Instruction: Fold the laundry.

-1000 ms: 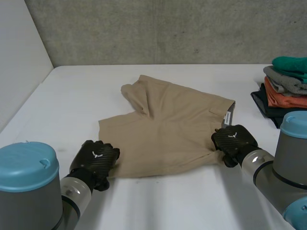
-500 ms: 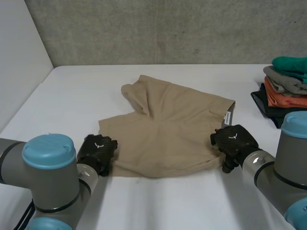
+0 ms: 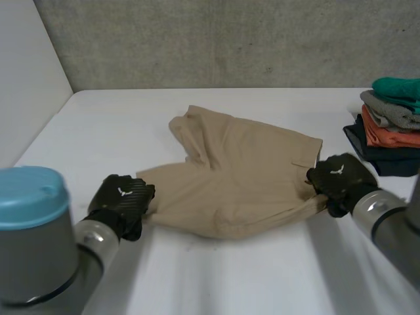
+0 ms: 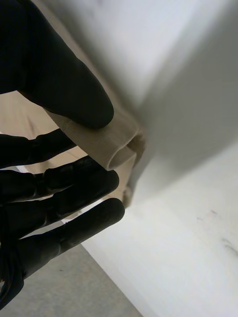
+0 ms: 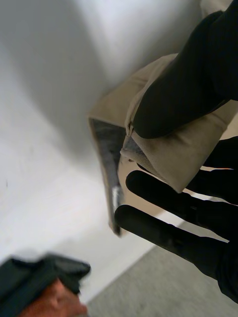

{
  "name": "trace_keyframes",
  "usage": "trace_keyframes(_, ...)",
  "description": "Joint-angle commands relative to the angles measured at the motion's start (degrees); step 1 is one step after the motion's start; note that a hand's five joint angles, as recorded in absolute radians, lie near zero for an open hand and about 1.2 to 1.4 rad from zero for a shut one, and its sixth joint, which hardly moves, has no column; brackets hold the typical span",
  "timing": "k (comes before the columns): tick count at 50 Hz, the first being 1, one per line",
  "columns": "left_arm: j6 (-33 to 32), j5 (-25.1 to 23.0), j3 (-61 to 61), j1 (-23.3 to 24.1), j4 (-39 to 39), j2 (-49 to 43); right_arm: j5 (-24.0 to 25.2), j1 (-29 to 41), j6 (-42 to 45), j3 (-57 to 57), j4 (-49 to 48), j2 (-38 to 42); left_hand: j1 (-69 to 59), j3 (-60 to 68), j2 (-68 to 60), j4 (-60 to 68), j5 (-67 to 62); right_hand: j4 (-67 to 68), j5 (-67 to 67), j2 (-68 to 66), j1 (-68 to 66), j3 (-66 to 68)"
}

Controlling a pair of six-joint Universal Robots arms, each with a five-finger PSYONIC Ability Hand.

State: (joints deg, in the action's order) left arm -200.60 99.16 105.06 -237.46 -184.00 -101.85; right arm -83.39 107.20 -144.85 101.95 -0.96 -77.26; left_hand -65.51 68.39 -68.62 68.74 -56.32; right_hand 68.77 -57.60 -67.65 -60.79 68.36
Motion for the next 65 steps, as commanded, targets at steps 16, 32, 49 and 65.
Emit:
trace_keyframes(16,-3.74,0.59,-7.32,2.88,15.43,9.86,-0.37,-1.30,15.82,-14.58,23.99,-6.63,-14.49,11.61,-11.38,11.26,-13.68,11.23,-12.40,-12.35,-19.21,11.64)
trace_keyframes(32,-18.75,4.90,-48.52,0.95,-9.78,-18.55,-10.83,2.40,3.61,-42.79,-1.38,15.56,-14.49,11.61,-11.38,11.26,-13.68,11.23,-12.40,-12.35,-19.21,11.64)
trace_keyframes(49,-24.06,5.34,-41.63,0.51,-28.70,-9.25,-9.43,4.51,0.97,-48.96,-25.50,15.82,-14.49,11.61,-11.38,11.26,-13.68,11.23,-12.40,-12.35,-19.21,11.64)
trace_keyframes(65,-19.83,10.16,-18.23,3.58,-26.07,-17.32,-3.27,4.77,1.50,-32.63,-12.85,27.42,-14.49,11.61,-11.38,11.26,-13.68,11.23,-12.40,-12.35,-19.21,11.64)
